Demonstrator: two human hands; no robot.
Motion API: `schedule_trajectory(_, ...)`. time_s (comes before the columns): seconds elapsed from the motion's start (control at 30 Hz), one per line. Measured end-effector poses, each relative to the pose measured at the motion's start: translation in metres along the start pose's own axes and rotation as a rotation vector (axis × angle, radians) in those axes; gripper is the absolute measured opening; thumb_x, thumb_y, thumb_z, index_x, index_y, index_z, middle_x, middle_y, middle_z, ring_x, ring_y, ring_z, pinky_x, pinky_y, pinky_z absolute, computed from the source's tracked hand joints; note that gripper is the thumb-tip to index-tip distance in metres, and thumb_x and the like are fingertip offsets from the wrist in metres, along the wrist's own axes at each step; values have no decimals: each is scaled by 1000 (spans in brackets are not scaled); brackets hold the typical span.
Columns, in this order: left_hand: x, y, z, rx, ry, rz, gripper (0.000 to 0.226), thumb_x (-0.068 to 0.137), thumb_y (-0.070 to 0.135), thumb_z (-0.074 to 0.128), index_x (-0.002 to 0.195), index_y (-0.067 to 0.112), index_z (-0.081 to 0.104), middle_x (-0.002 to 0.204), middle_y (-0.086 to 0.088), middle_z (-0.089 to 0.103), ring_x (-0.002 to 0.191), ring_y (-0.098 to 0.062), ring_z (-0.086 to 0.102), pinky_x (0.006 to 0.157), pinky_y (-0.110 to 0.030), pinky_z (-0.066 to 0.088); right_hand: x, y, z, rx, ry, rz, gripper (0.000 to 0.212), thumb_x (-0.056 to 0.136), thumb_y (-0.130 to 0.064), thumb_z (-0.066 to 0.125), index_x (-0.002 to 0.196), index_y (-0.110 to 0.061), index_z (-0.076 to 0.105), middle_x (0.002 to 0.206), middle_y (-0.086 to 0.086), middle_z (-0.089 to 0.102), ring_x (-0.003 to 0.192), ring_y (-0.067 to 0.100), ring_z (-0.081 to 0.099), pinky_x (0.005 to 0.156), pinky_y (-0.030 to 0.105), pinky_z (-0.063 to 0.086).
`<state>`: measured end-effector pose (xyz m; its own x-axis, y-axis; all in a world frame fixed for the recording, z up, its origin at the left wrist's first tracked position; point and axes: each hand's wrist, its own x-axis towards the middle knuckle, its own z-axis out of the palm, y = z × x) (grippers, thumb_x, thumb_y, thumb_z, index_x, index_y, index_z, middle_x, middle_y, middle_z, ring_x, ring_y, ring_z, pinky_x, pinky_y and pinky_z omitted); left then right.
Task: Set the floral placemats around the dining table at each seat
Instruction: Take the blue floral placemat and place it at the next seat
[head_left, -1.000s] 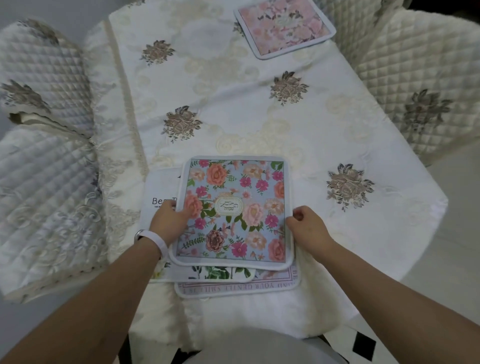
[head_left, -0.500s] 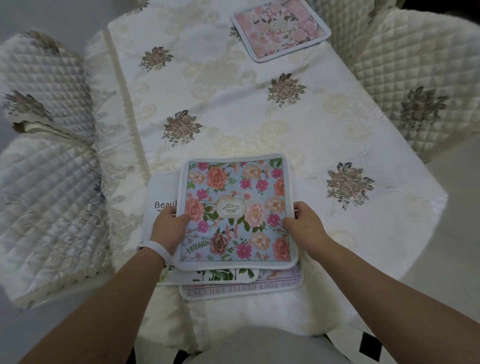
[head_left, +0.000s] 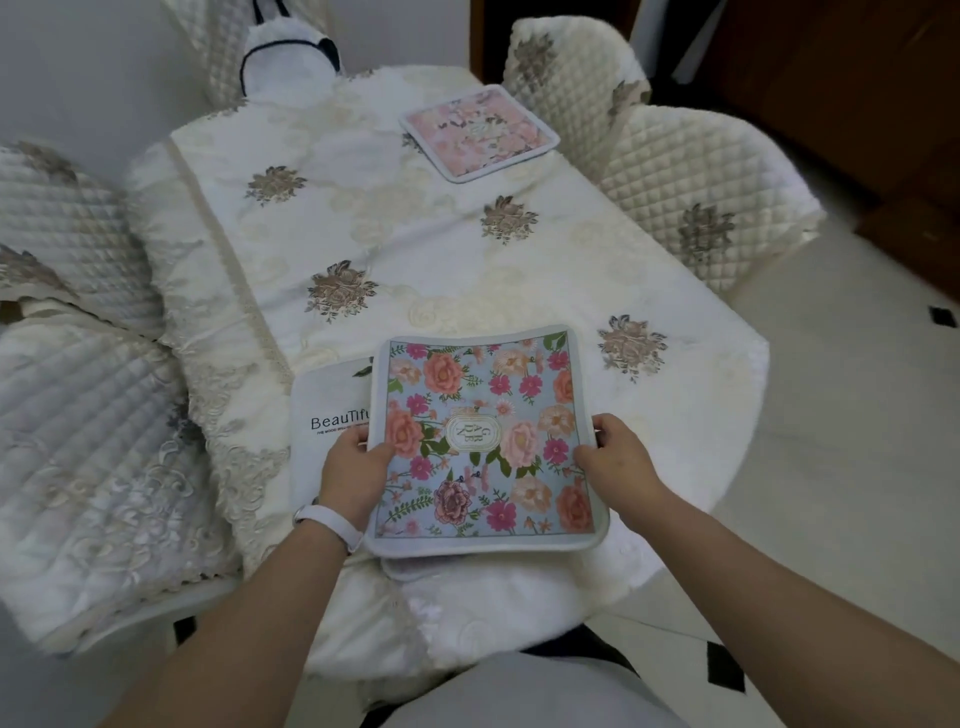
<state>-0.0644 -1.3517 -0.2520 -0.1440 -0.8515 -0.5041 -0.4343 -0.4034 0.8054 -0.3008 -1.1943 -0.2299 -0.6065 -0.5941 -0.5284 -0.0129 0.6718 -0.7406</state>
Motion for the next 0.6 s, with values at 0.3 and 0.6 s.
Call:
schedule_trajectory(0.3,-40,2,24,-24,-206,108,13,87,11,63,100,12,63,90,-13,72,76,-29,72,69,-45,59,-79,42,-34,199,237,10,19,91,-11,55,108,-21,58,102,0,69,88,20,69,75,39,58)
schedule_trajectory(0.6,-77,30,83,-40,-399,160,15,85,8,66,99,9,62,92,-21,72,79,-40,71,73,-55,58,-118,82,-99,401,413,21,19,94,-7,56,109,-17,61,99,0,71,83,17,72,62,28,55)
